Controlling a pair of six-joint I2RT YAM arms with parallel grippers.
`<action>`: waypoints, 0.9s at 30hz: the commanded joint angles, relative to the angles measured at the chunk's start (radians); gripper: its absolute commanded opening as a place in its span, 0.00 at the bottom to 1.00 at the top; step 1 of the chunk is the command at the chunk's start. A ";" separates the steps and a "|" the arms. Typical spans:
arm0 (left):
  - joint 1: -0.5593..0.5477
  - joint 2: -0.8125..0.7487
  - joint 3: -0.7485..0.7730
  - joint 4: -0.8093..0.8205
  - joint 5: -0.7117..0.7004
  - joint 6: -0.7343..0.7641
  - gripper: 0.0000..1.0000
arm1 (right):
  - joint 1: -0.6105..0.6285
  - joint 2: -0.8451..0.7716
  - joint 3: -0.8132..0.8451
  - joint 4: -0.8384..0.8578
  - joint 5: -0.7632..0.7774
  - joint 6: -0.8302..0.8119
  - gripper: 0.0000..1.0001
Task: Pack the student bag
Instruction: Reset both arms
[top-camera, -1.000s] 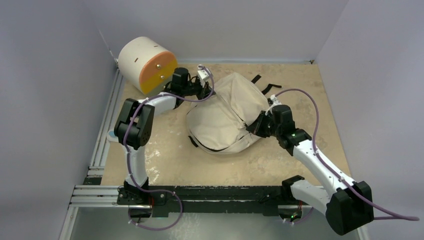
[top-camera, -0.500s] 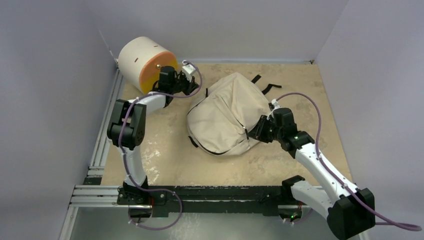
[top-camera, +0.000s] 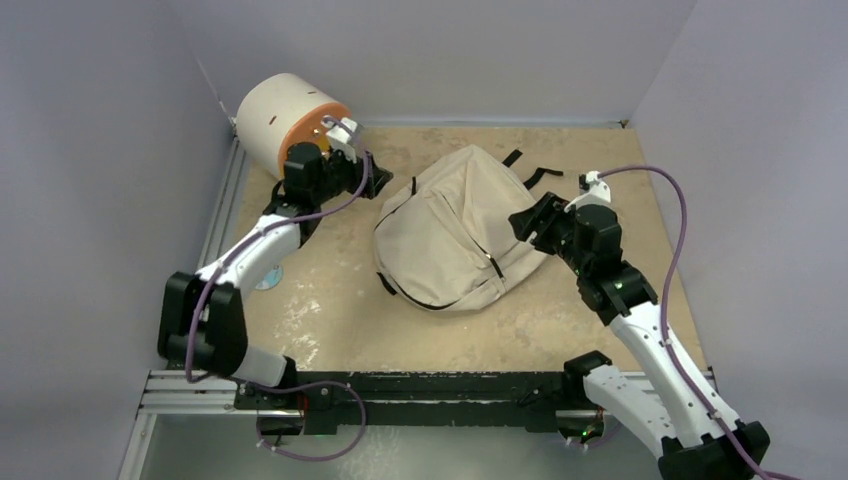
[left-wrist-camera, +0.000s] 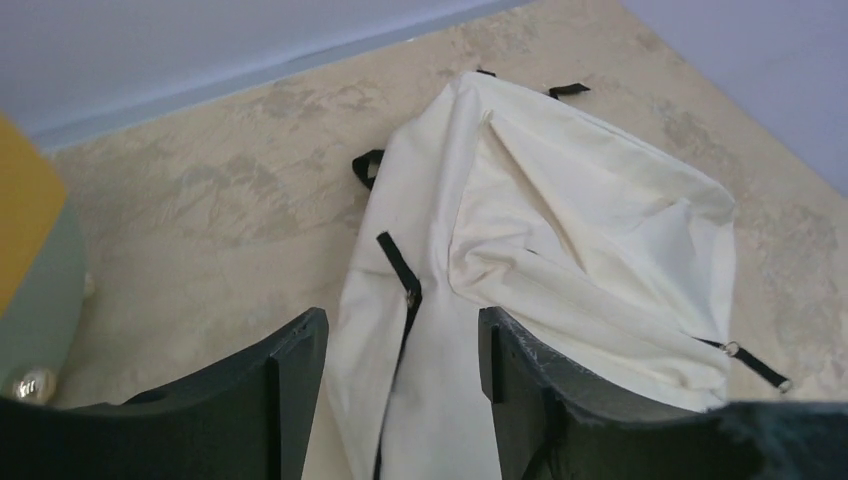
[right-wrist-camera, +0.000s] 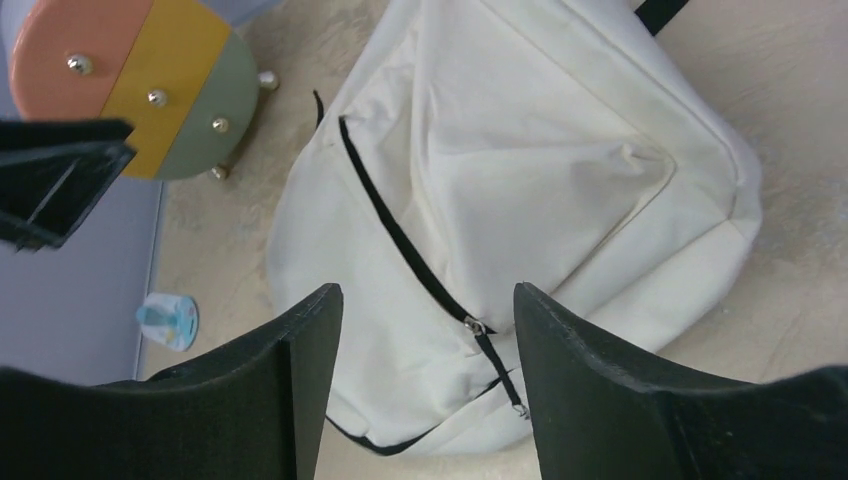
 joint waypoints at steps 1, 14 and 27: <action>0.001 -0.196 -0.056 -0.214 -0.238 -0.196 0.60 | 0.001 -0.035 0.030 0.051 0.144 -0.008 0.70; 0.001 -0.744 -0.154 -0.824 -0.484 -0.220 0.76 | 0.000 -0.238 -0.030 0.139 0.308 -0.148 0.99; 0.001 -0.824 -0.189 -0.863 -0.522 -0.236 0.76 | 0.000 -0.357 -0.074 0.133 0.120 -0.324 0.99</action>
